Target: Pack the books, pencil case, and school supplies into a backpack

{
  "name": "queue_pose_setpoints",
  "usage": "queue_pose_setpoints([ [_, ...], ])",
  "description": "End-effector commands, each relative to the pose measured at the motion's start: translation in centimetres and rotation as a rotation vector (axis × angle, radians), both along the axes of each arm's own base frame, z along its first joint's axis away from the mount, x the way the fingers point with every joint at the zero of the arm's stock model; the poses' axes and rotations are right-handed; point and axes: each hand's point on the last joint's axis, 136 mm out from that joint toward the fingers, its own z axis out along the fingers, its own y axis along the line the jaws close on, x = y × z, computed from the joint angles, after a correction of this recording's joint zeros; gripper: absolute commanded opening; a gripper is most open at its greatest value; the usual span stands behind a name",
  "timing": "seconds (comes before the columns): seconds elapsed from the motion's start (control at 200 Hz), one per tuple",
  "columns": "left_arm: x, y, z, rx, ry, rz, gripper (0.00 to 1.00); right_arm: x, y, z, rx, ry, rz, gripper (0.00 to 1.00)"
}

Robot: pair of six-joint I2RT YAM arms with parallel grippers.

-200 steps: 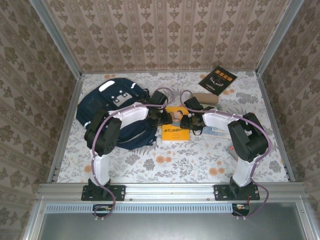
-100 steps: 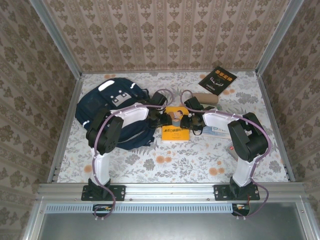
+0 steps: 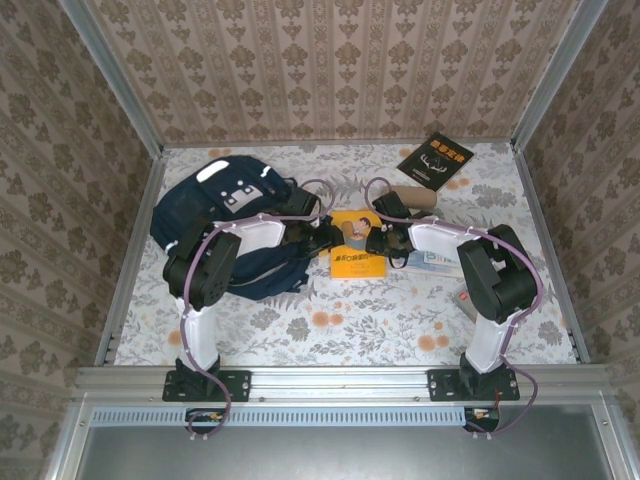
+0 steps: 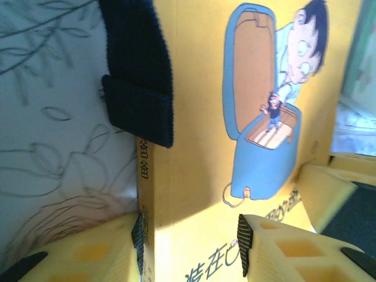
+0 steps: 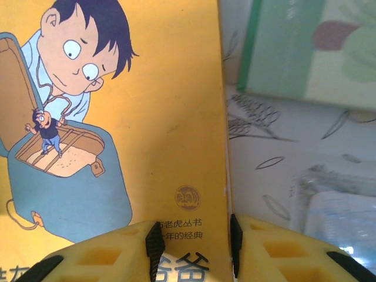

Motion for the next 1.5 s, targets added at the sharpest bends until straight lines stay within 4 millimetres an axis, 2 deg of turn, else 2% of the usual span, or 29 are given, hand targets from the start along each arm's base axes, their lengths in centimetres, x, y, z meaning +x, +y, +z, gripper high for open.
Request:
queue_pose_setpoints([
  [0.0,-2.1,-6.1,9.3,-0.382,-0.114,-0.212,0.46,-2.3,1.2,-2.7,0.016,0.088,0.038,0.39],
  [0.15,-1.1,-5.1,10.5,-0.477,-0.126,-0.154,0.45,-2.3,1.1,-2.3,0.013,0.076,0.036,0.39],
  [0.265,-0.6,-4.4,9.4,-0.436,-0.093,-0.144,0.44,-2.3,0.9,-2.1,0.012,0.072,0.033,0.39],
  [0.345,-1.0,-4.8,8.9,-0.418,-0.091,-0.170,0.44,-2.2,1.0,-2.0,0.014,0.071,0.033,0.39],
  [0.485,-0.9,-5.8,8.8,-0.488,-0.063,-0.159,0.43,-2.2,0.9,-1.9,0.015,0.071,0.030,0.39],
  [0.635,-0.2,-5.6,8.6,-0.578,-0.024,-0.101,0.43,-1.8,1.2,-1.6,0.026,0.065,0.026,0.39],
  [0.765,-0.1,-5.2,6.8,-0.509,-0.005,-0.103,0.42,-1.5,1.3,-1.3,0.030,0.058,0.025,0.39],
  [0.885,-0.7,-4.6,5.3,-0.372,0.011,-0.138,0.42,-1.4,1.3,-1.2,0.023,0.057,0.026,0.39],
  [1.01,-0.8,-4.1,5.1,-0.330,0.005,-0.150,0.37,-1.4,1.3,-1.2,0.026,0.060,0.023,0.39],
  [1.05,-0.8,-4.0,5.3,-0.334,0.003,-0.147,0.31,-1.4,1.3,-1.2,0.028,0.058,0.021,0.39],
  [1.14,-0.6,-4.0,5.7,-0.352,-0.003,-0.141,0.09,-1.3,1.4,-0.7,0.033,0.049,0.022,0.41],
  [1.205,-0.4,-4.1,6.5,-0.372,-0.019,-0.137,0.01,-1.1,1.3,0.1,0.046,0.034,0.020,0.44],
  [1.26,-0.2,-4.0,7.5,-0.389,-0.039,-0.137,0.00,-0.9,1.3,1.2,0.081,0.014,0.016,0.46],
  [1.315,0.0,-3.8,8.7,-0.412,-0.065,-0.140,0.00,-0.6,1.0,2.2,0.130,-0.007,0.002,0.58],
  [1.49,0.2,-2.9,12.3,-0.493,-0.122,-0.150,0.00,0.5,0.7,6.0,0.378,-0.086,-0.010,0.68],
])
